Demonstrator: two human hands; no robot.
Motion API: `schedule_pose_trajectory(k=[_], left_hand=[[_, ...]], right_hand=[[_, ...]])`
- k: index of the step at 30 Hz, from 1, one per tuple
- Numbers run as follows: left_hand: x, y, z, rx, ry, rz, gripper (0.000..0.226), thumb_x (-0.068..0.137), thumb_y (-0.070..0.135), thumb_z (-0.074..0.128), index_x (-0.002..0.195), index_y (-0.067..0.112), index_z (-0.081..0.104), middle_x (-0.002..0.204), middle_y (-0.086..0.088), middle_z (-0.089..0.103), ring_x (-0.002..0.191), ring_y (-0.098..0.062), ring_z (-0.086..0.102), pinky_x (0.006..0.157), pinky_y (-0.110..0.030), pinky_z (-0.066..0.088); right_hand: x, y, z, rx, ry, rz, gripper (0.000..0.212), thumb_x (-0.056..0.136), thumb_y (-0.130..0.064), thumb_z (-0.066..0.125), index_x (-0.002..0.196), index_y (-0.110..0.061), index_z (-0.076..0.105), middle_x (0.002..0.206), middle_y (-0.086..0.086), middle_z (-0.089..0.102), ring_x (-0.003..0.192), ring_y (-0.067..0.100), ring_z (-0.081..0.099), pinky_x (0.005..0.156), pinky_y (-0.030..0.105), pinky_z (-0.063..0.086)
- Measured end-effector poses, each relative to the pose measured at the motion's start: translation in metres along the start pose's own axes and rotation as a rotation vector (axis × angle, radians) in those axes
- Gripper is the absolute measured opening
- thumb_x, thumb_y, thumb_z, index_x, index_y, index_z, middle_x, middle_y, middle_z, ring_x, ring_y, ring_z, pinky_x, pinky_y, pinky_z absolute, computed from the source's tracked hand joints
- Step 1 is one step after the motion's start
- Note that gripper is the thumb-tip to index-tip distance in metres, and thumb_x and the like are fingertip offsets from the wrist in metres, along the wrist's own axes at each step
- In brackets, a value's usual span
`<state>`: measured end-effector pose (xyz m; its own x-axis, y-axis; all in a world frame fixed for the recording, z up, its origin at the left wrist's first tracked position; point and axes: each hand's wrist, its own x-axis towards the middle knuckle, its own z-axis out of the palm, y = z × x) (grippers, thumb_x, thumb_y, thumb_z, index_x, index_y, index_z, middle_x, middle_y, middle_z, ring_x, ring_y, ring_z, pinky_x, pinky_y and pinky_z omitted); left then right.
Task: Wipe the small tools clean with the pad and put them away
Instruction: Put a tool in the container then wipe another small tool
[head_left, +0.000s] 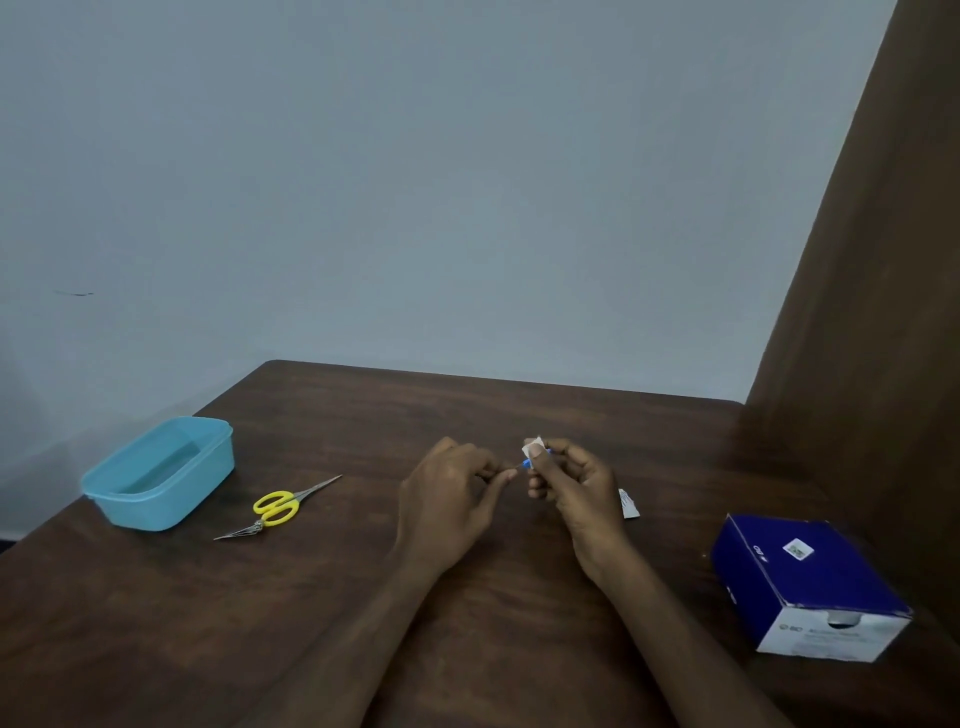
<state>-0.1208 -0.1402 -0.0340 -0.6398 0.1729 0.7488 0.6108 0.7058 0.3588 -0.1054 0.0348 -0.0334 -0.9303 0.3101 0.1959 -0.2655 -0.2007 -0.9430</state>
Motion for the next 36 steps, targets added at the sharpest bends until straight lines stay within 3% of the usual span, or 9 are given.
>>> schedule_pose_trajectory(k=[4,7,10,16,23,28,32,36], left_hand=[[0.002,0.004,0.001,-0.296,-0.136,-0.201,0.008,0.092,0.041,0.081,0.093,0.033,0.082,0.080,0.022,0.074,0.078,-0.001,0.066,0.064,-0.019,0.048],[0.004,0.006,0.004,-0.460,-0.176,-0.330,0.008,0.094,0.038,0.081,0.091,0.031,0.084,0.079,0.019,0.077,0.071,-0.005,0.071,0.062,-0.025,0.056],[0.004,0.003,0.007,-0.489,-0.141,-0.397,0.011,0.094,0.035,0.082,0.086,0.028,0.084,0.076,0.017,0.077,0.065,-0.003,0.070,0.058,-0.024,0.054],[0.007,0.007,0.004,-0.530,-0.129,-0.359,0.010,0.095,0.028,0.082,0.085,0.026,0.085,0.076,0.017,0.078,0.068,-0.001,0.069,0.060,-0.011,0.046],[0.007,0.006,0.001,-0.401,-0.107,-0.207,0.003,0.093,0.029,0.083,0.093,0.032,0.085,0.081,0.023,0.075,0.081,-0.002,0.068,0.066,-0.008,0.043],[0.006,0.002,0.004,-0.442,-0.145,-0.261,0.006,0.094,0.033,0.082,0.089,0.032,0.085,0.081,0.023,0.077,0.078,-0.003,0.071,0.067,-0.016,0.048],[0.008,0.007,0.003,-0.519,-0.217,-0.279,0.008,0.096,0.028,0.080,0.091,0.027,0.085,0.082,0.019,0.078,0.077,-0.002,0.072,0.066,-0.010,0.048],[0.009,0.006,0.006,-0.595,-0.251,-0.368,0.017,0.098,0.025,0.078,0.082,0.025,0.084,0.079,0.013,0.079,0.074,-0.004,0.071,0.069,-0.020,0.053]], right_hand=[[0.004,-0.003,-0.001,-0.038,0.008,-0.083,0.012,0.096,-0.008,0.076,0.106,-0.007,0.082,0.109,-0.005,0.082,0.095,0.004,0.075,0.079,0.018,0.056],[0.009,-0.006,-0.003,0.031,0.088,-0.088,0.013,0.095,-0.008,0.076,0.107,-0.006,0.081,0.115,-0.003,0.081,0.097,0.005,0.073,0.077,0.019,0.057],[0.010,-0.008,-0.006,0.072,0.160,-0.118,0.012,0.092,-0.007,0.080,0.103,-0.007,0.082,0.110,0.001,0.082,0.086,0.006,0.071,0.075,0.019,0.057],[0.002,-0.001,-0.003,-0.051,0.036,-0.034,0.018,0.087,-0.009,0.085,0.099,-0.006,0.073,0.088,0.010,0.081,0.067,0.012,0.066,0.066,0.026,0.055],[0.012,0.001,-0.006,0.075,0.051,0.042,0.012,0.089,-0.007,0.082,0.101,-0.006,0.080,0.089,0.006,0.079,0.073,0.013,0.064,0.070,0.027,0.054],[0.007,0.001,-0.003,0.087,-0.030,0.054,0.012,0.086,-0.005,0.083,0.097,-0.006,0.078,0.087,0.010,0.078,0.074,0.018,0.061,0.074,0.030,0.052],[0.009,-0.005,-0.002,0.111,0.037,0.072,0.014,0.092,-0.018,0.080,0.086,-0.005,0.077,0.072,0.006,0.065,0.065,0.013,0.056,0.072,0.030,0.050],[0.009,-0.008,0.000,0.171,0.110,0.068,0.019,0.097,-0.020,0.076,0.093,-0.002,0.079,0.070,0.002,0.064,0.063,0.009,0.056,0.065,0.025,0.052]])
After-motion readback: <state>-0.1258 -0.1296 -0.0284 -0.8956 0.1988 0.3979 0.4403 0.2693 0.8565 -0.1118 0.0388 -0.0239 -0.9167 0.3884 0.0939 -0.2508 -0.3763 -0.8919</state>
